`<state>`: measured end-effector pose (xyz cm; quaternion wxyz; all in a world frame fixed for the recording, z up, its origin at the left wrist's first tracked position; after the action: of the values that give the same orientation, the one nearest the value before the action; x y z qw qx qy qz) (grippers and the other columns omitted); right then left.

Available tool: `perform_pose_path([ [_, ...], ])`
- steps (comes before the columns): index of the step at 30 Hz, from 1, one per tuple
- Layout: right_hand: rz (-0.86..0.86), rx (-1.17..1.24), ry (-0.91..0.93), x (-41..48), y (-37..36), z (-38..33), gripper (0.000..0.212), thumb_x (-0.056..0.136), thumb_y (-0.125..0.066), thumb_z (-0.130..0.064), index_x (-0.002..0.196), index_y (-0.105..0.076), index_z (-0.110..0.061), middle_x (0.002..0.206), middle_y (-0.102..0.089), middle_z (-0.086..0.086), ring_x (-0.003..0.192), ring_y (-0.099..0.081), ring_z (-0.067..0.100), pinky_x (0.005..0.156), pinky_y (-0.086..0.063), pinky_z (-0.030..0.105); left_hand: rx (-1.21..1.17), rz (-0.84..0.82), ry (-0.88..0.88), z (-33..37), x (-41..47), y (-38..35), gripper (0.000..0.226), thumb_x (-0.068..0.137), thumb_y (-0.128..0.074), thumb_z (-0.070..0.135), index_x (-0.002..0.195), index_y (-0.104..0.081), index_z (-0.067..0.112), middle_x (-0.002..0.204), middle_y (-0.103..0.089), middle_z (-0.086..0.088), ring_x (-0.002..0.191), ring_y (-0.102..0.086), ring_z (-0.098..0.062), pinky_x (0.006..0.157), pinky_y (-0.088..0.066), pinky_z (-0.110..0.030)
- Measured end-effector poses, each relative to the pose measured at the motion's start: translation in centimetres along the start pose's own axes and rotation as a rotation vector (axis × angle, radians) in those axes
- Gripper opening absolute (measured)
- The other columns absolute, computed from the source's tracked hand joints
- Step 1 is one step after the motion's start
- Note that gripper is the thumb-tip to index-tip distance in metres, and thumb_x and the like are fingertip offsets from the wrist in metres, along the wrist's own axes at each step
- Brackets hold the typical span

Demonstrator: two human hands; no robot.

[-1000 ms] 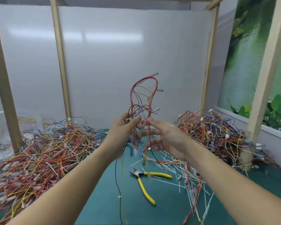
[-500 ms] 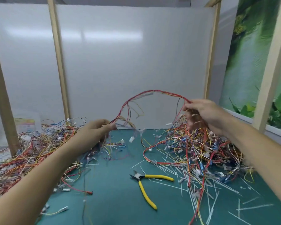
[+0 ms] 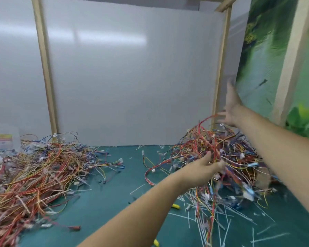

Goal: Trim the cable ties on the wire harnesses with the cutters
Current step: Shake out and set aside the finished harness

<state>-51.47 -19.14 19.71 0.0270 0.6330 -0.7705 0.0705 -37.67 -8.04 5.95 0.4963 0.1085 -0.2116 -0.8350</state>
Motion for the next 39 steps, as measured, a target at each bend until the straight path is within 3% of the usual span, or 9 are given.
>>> perform_pose_path([
  [4, 0.040, -1.012, -0.040, 0.9, -0.3, 4.8, 0.081, 0.097, -0.032, -0.069, 0.149, -0.041, -0.007, 0.157, -0.035, 0.020, 0.143, -0.037, 0.037, 0.117, -0.032, 0.049, 0.404, 0.103, -0.009, -3.4, -0.9, 3.1, 0.069, 0.098, -0.045, 0.056, 0.156, -0.019, 0.031, 0.159, -0.034, 0.002, 0.140, -0.039, -0.018, 0.112, -0.028, -0.029],
  [8, -0.097, -1.546, 0.188, -2.5, -3.2, 9.1, 0.046, 0.091, -0.053, -0.057, 0.070, -0.059, -0.017, 0.075, -0.066, 0.002, 0.078, -0.067, 0.025, 0.077, -0.055, 0.035, 0.665, 0.369, -0.022, -9.2, -7.3, 11.1, 0.041, 0.100, -0.049, 0.044, 0.139, -0.053, 0.032, 0.140, -0.057, 0.009, 0.129, -0.049, -0.011, 0.105, -0.034, -0.023],
  [11, -0.215, -1.490, 0.403, -6.4, -9.0, 11.7, 0.049, 0.091, -0.053, -0.050, 0.060, -0.056, -0.013, 0.053, -0.051, -0.001, 0.053, -0.053, 0.021, 0.057, -0.044, 0.028, 1.123, 0.639, 0.190, -12.8, -12.6, 19.6, 0.035, 0.100, -0.046, 0.044, 0.129, -0.059, 0.030, 0.125, -0.064, 0.005, 0.116, -0.056, -0.018, 0.099, -0.043, -0.035],
  [16, -0.449, -1.258, 0.450, -11.5, -17.5, 15.6, 0.042, 0.088, -0.053, -0.048, 0.076, -0.069, -0.010, 0.074, -0.071, 0.005, 0.078, -0.067, 0.028, 0.064, -0.047, 0.030, 1.273, 0.588, 0.815, -18.7, -19.0, 27.5, 0.042, 0.094, -0.053, 0.041, 0.130, -0.051, 0.020, 0.131, -0.054, -0.004, 0.115, -0.058, -0.023, 0.096, -0.051, -0.043],
  [22, -0.528, -1.175, 0.400, -13.8, -20.8, 18.2, 0.040, 0.087, -0.053, -0.043, 0.072, -0.066, -0.008, 0.075, -0.072, 0.008, 0.076, -0.067, 0.029, 0.065, -0.050, 0.032, 1.001, 0.817, 0.597, -17.8, -19.1, 28.9, 0.029, 0.084, -0.060, -0.001, 0.108, -0.065, 0.015, 0.104, -0.064, -0.005, 0.082, -0.056, -0.019, 0.069, -0.048, -0.033],
  [28, -0.548, -0.933, 0.286, -13.9, -20.7, 19.4, 0.039, 0.092, -0.050, -0.037, 0.071, -0.062, -0.007, 0.077, -0.074, 0.013, 0.056, -0.050, 0.018, 0.064, -0.054, 0.037, 0.791, 0.958, 0.232, -12.5, -16.7, 26.3, 0.026, 0.089, -0.058, 0.000, 0.108, -0.071, 0.014, 0.095, -0.074, -0.002, 0.085, -0.068, -0.020, 0.085, -0.057, -0.040],
  [32, -0.582, -0.283, -0.188, -14.0, -21.5, 19.7, 0.039, 0.104, -0.043, -0.034, 0.101, -0.066, -0.002, 0.078, -0.067, 0.010, 0.052, -0.056, 0.020, 0.051, -0.049, 0.028, 0.732, 0.875, 0.008, -11.0, -14.9, 18.7, 0.026, 0.087, -0.060, -0.001, 0.105, -0.074, 0.012, 0.098, -0.075, -0.004, 0.093, -0.068, -0.022, 0.085, -0.052, -0.037],
  [36, -0.688, 0.020, -0.509, -13.6, -21.9, 20.3, 0.058, 0.101, -0.046, -0.049, 0.122, -0.063, 0.002, 0.112, -0.070, 0.022, 0.085, -0.065, 0.030, 0.070, -0.053, 0.035, 0.764, 0.574, -0.153, -12.1, -13.7, 11.0, 0.033, 0.089, -0.054, 0.002, 0.119, -0.062, 0.012, 0.106, -0.068, -0.004, 0.100, -0.061, -0.025, 0.084, -0.046, -0.039],
  [39, -0.839, 0.066, -0.598, -13.4, -21.3, 21.1, 0.049, 0.095, -0.057, -0.048, 0.108, -0.066, -0.001, 0.083, -0.073, 0.010, 0.072, -0.066, 0.022, 0.069, -0.052, 0.032, 0.766, 0.372, -0.233, -13.5, -14.6, 9.5, 0.044, 0.096, -0.052, 0.014, 0.139, -0.048, 0.021, 0.123, -0.061, 0.004, 0.110, -0.053, -0.014, 0.094, -0.045, -0.030],
])
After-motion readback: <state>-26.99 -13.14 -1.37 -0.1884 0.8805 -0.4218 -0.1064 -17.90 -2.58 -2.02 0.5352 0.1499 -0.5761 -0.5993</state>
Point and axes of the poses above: each hand's wrist, its own x-axis towards the middle knuckle, its own y-axis out of the back of the hand, z = x × y, the point moved 2 cm from there along x, towards the middle knuckle
